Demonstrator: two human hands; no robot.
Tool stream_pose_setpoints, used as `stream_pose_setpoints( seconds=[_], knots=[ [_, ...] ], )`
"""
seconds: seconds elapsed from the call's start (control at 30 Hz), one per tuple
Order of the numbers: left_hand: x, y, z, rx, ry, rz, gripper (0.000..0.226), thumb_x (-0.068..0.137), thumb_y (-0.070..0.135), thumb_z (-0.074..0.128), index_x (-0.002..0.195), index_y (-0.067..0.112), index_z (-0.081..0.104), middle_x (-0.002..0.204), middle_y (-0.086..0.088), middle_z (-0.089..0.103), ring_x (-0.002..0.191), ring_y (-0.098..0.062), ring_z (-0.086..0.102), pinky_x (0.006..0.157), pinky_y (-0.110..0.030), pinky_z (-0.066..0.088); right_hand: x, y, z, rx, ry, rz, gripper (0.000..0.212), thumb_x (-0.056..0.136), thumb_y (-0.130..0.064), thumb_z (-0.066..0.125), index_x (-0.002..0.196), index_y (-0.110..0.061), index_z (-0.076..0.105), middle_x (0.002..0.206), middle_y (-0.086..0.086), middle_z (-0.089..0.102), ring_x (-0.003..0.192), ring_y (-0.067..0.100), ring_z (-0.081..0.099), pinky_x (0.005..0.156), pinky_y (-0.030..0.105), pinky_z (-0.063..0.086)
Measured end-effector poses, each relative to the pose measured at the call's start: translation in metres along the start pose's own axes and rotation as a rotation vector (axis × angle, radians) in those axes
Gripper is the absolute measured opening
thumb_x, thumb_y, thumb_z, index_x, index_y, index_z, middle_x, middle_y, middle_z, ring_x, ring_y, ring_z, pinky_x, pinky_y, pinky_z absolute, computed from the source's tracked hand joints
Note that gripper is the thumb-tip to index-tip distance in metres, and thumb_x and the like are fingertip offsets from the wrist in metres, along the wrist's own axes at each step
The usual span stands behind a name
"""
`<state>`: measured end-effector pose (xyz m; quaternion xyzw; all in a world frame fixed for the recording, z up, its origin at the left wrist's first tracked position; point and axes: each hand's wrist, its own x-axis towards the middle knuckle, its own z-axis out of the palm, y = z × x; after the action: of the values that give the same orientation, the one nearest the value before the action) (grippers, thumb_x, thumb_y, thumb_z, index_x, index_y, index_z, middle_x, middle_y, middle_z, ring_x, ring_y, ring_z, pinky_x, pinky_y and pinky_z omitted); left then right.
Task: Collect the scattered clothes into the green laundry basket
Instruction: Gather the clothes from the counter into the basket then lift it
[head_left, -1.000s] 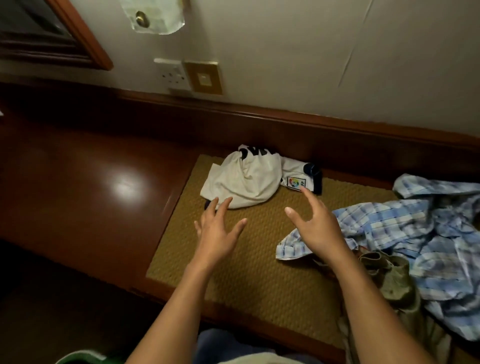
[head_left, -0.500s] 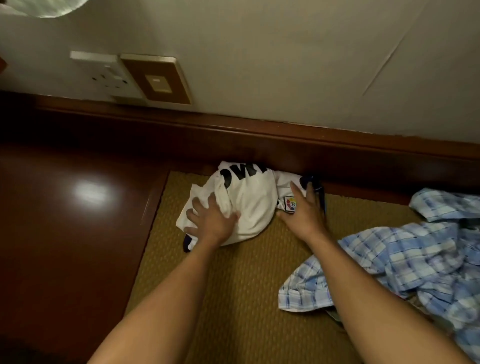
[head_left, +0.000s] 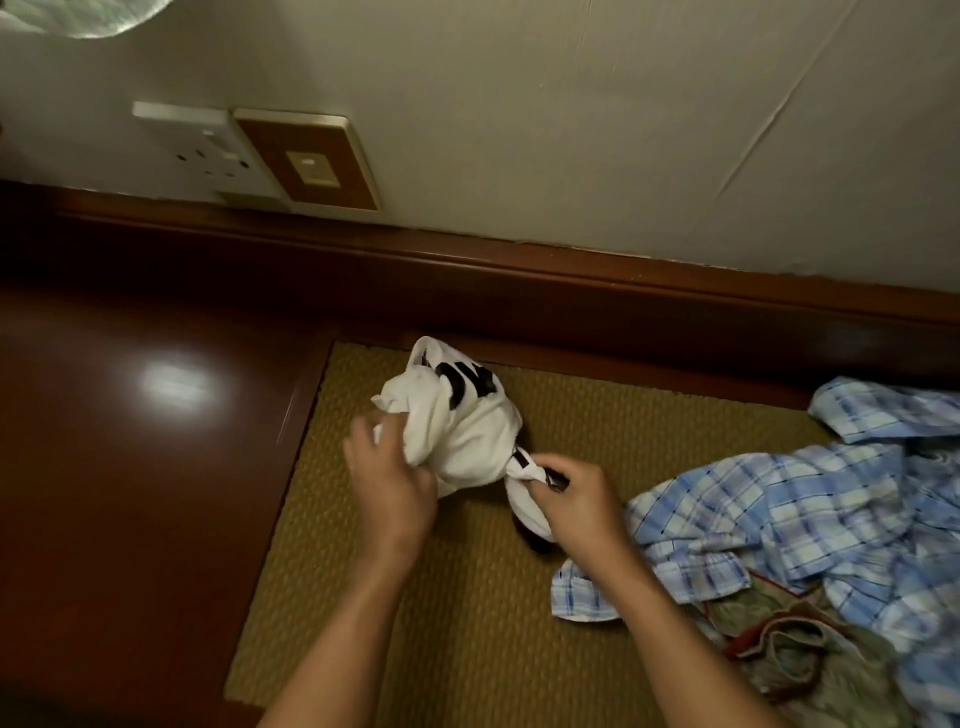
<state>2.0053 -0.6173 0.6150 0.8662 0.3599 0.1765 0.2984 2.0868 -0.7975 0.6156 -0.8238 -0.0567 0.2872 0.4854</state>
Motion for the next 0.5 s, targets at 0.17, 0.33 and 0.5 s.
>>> stream_pose_setpoints(
  seconds=[0.17,0.33,0.5],
  knots=[
    [-0.053,-0.004,0.008,0.205,-0.358,0.346,0.058,0.065,0.001,0.078,0.118,0.021,0.063,0.138,-0.007,0.051,0.117,-0.031,0.049,0.089,-0.04,0.05,-0.014,-0.015,0.0,0.015,0.15,-0.162,0.028,0.084,-0.016,0.08,0.111,-0.025,0.075,0.114,-0.012,0.06,0.108,0.005,0.06,0.086,0.012,0.046],
    [-0.086,-0.018,0.016,0.127,-0.744,0.34,0.074,0.076,0.019,0.071,0.145,0.029,0.047,0.157,0.002,0.031,0.146,-0.02,0.026,0.121,-0.037,0.028,0.014,-0.015,0.003,-0.401,-0.31,0.006,0.092,0.072,-0.069,0.074,0.151,-0.05,0.03,0.166,-0.007,-0.017,0.153,0.025,-0.015,0.124,0.053,0.01],
    [-0.086,-0.034,-0.005,-0.195,-0.693,0.073,0.072,0.077,-0.005,0.064,0.14,0.028,0.056,0.15,0.022,0.032,0.139,0.016,0.025,0.112,-0.01,0.03,0.034,-0.008,0.022,-0.745,-0.433,-0.011,0.114,0.07,-0.071,0.074,0.156,-0.048,0.001,0.165,-0.003,-0.026,0.15,0.037,-0.023,0.119,0.064,0.011]
  ],
)
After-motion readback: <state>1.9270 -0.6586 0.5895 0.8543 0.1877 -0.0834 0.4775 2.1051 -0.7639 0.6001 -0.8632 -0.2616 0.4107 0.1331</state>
